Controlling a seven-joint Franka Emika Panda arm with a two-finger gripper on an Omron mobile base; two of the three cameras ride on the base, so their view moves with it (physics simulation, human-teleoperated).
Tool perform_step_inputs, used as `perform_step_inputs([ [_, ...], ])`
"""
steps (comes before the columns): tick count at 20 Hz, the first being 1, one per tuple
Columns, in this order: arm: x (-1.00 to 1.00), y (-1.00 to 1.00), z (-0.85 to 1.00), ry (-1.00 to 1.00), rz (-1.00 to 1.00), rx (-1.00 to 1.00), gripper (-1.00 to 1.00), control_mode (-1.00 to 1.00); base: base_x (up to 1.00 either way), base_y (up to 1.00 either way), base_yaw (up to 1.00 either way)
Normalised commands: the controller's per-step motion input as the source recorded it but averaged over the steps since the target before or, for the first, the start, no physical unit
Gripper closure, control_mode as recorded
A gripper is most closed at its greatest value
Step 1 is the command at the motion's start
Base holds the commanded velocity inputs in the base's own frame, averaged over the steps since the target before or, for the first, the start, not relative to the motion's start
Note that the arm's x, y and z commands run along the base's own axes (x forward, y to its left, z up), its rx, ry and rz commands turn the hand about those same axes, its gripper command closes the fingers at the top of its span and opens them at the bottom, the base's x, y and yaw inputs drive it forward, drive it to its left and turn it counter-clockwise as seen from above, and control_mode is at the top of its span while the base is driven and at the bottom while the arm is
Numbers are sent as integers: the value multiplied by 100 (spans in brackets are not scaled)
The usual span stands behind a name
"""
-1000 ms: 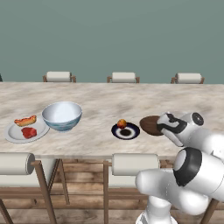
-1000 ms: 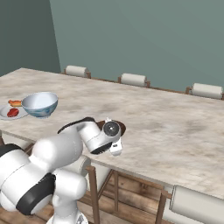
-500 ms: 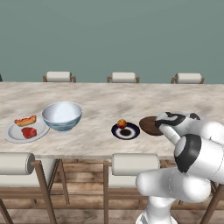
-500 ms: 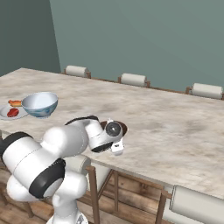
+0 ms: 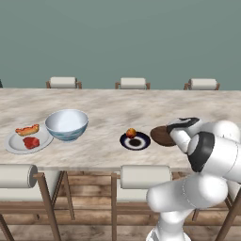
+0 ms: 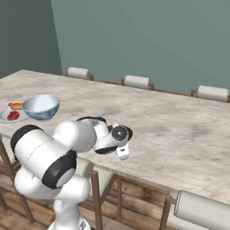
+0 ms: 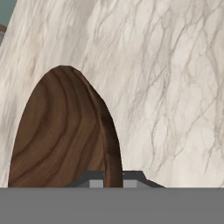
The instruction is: Take the smaller bowl and place it next to the appetizer plate on the dining counter , and place the larger bowl next to the plate with cooked food.
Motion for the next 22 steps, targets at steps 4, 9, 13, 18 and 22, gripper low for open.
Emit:
perform_step_inputs([
  [4,18,-2,-16,0,0,0,100,-100,0,0,0],
  [9,28,0,-21,0,0,0,100,-100,0,0,0],
  [13,29,0,-25,1,0,0,100,-100,0,0,0],
  [18,23,0,-28,1,0,0,100,-100,0,0,0],
  [22,-6,-3,-8,1,0,0,-100,-100,0,0,0],
])
